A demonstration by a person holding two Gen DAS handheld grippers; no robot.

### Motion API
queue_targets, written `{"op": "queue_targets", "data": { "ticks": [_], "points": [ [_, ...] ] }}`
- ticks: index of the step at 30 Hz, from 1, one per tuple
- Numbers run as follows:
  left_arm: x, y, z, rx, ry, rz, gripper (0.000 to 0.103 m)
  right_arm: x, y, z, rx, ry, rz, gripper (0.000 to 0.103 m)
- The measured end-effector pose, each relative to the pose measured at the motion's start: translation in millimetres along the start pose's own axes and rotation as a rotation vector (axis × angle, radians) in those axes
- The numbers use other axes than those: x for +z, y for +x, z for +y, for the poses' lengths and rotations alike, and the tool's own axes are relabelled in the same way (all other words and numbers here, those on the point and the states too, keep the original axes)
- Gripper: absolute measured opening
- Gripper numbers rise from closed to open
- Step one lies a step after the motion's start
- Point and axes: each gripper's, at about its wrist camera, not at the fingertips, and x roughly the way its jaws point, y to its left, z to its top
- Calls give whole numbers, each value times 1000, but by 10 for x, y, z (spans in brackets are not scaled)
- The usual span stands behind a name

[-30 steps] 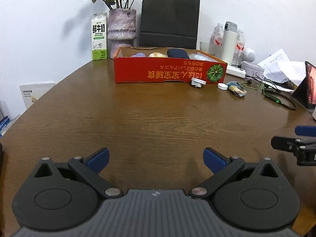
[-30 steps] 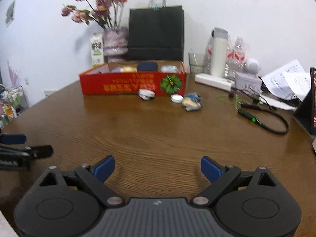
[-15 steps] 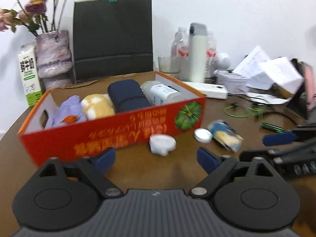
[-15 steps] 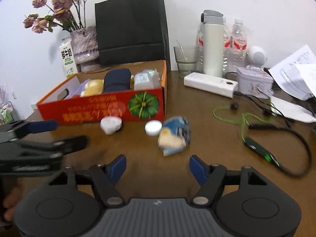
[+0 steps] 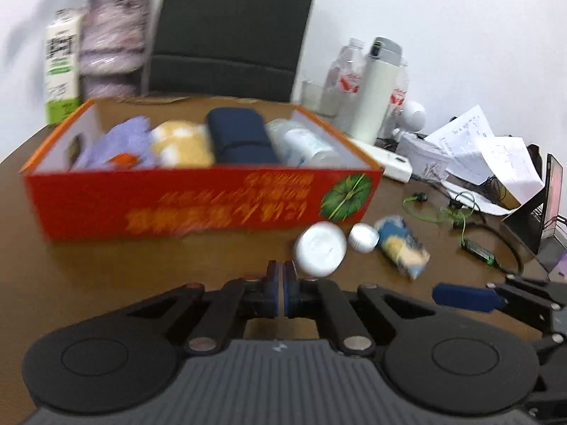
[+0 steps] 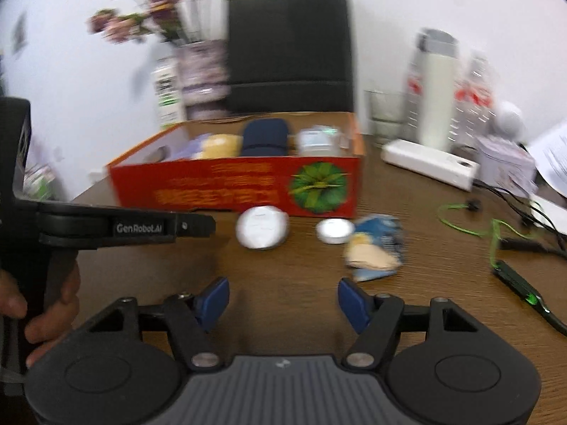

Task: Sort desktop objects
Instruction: 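Move both open grippers back toward the white round lids on the table, then grasp a white round lid with the right gripper while the left gripper grasps another white round piece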

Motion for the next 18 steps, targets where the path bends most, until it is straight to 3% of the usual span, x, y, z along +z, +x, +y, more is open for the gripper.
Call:
{"op": "queue_targets", "data": {
  "ticks": [3, 6, 10, 12, 15, 16, 17, 18],
  "points": [
    [-197, -280, 210, 31, -43, 51, 4, -37, 2, 150, 56, -23, 21, 67],
    [-362, -488, 419, 78, -74, 61, 6, 35, 46, 240, 56, -50, 17, 67],
    [-403, -569, 476, 86, -52, 43, 8, 322, 343, 112, 122, 68, 37, 66],
    [-387, -581, 474, 53, -51, 25, 8, 439, 536, 73, 92, 99, 58, 65],
    [-415, -609, 466, 45, -27, 13, 9, 550, 757, 98, -27, 53, 52, 65],
    [-445, -632, 471, 45, -13, 3, 23, 570, 821, 110, -50, 35, 58, 62],
    [-474, -654, 475, 38, -6, 0, 34, 582, 884, 119, -52, 14, 72, 44],
    [-496, -675, 480, 30, -6, 0, 50, 582, 943, 132, -52, -8, 88, 37]
  ]
}}
